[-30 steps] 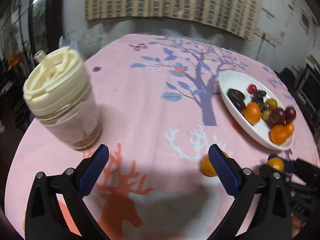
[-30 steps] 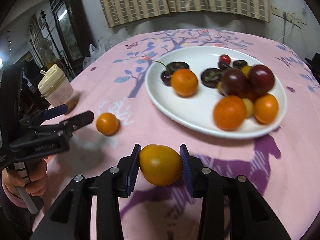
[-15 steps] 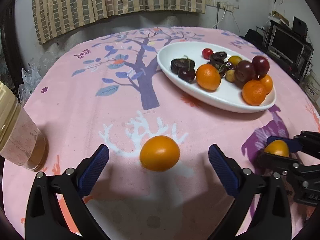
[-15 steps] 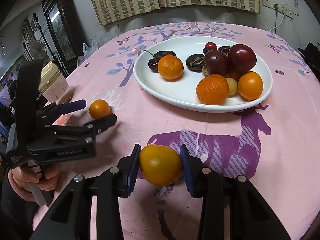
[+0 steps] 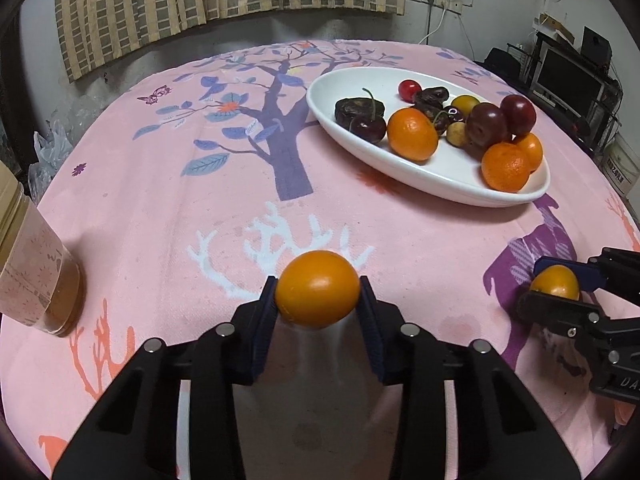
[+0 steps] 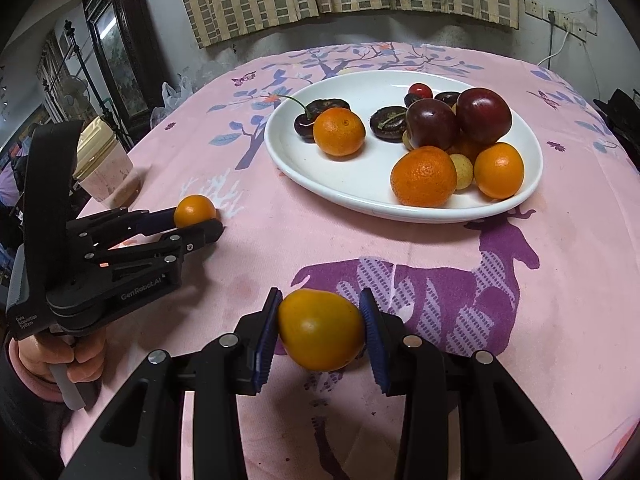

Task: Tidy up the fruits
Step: 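Grasp a small orange with the left tool while the right grasps a yellow orange, then place both oranges on the white plate, opening both tools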

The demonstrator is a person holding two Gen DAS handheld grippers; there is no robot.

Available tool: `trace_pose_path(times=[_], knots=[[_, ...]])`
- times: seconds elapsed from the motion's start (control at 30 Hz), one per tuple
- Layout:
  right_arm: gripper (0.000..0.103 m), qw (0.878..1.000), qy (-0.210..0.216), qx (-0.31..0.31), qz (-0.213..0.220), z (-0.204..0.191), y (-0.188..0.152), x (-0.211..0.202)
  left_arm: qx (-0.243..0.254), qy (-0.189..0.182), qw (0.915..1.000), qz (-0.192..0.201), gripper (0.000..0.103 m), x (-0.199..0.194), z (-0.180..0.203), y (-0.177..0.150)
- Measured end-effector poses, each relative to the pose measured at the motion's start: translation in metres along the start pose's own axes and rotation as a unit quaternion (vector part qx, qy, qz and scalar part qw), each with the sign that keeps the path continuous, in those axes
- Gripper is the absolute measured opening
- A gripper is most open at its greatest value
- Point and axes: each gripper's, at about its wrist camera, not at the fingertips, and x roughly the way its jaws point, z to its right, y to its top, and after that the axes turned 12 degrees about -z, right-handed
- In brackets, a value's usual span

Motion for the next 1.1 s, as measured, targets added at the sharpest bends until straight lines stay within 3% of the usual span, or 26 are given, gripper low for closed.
trace_pose_path(times=[0.37,0.5,0.6,0.73,0.87,1.0,1.1], knots=[[0.040,0.999,0.040,0.002,0.011,0.002,-0.007,-0.013,0.007,-0.011,0.9999,0.007,0.038,-0.012,0.010,-0.008],[0.040,0.998,0.048,0.010,0.050,0.009,0.001,-0.034,0.006,-0.064,0.9978,0.017,0.038,-0.031,0.017,-0.011],[0.040,0.994,0.043,0.027,0.095,0.022,0.019,-0.051,0.014,-0.077,0.9964,0.032,0.038,-0.045,0.023,0.000],[0.040,0.989,0.022,0.056,0.136,0.044,0.055,-0.061,0.015,-0.097,0.9940,0.048,0.038,-0.054,0.032,0.038],[0.040,0.984,-0.006,0.083,0.156,0.068,0.100,-0.051,0.012,-0.085,0.9943,0.064,0.038,-0.050,0.042,0.086],[0.040,0.984,-0.046,0.091,0.146,0.086,0.138,-0.027,-0.011,-0.079,0.9954,0.053,0.038,-0.024,0.046,0.141],[0.040,0.986,-0.048,0.106,0.116,0.104,0.156,-0.009,-0.023,-0.066,0.9969,0.037,0.038,0.000,0.047,0.167]])
